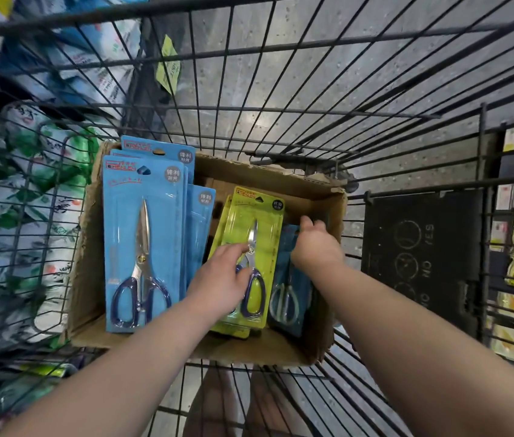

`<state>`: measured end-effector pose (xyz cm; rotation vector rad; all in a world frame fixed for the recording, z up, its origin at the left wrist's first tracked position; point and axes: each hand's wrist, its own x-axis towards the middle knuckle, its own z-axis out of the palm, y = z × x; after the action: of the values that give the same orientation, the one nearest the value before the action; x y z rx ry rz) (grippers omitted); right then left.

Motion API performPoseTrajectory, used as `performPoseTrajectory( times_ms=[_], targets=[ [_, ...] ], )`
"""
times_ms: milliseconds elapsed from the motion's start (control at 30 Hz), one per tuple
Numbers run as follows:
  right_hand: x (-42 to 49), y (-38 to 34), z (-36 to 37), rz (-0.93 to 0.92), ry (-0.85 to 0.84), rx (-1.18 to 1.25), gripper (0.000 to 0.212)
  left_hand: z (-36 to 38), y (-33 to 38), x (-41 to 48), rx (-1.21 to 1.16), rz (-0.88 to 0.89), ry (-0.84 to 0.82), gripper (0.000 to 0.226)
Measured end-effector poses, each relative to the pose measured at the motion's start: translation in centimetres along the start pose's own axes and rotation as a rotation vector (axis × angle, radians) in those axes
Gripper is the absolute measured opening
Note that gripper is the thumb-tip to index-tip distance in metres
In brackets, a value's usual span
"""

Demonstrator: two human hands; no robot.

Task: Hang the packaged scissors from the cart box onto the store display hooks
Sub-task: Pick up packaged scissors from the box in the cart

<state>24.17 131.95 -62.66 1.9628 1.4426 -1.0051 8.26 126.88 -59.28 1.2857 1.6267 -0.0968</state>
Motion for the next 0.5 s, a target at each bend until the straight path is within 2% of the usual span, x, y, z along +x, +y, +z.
performPoseTrajectory(
  times_ms=[133,200,333,500],
  targets=[
    [-0.5,-0.1,0.7,-0.024,0.093,0.028,0.037,0.0,-0.1,0.0,-0.009,0.003,0.007,0.044],
    [-0.8,0.2,0.9,-0.041,0.138,0.099,0.034,0.0,-0.1,-0.1,-0.012,0.007,0.013,0.043],
    [-1.9,0.9,0.3,0.004,0.135,0.423,0.031,-0.2,0.2,-0.4,-0.075,-0.005,0.021,0.042],
    [-4.4,2.2,-1.9,0.024,0.238,0.562,0.029,-0.2,1.4,-0.9,-0.241,-0.046,-0.011,0.046]
  ],
)
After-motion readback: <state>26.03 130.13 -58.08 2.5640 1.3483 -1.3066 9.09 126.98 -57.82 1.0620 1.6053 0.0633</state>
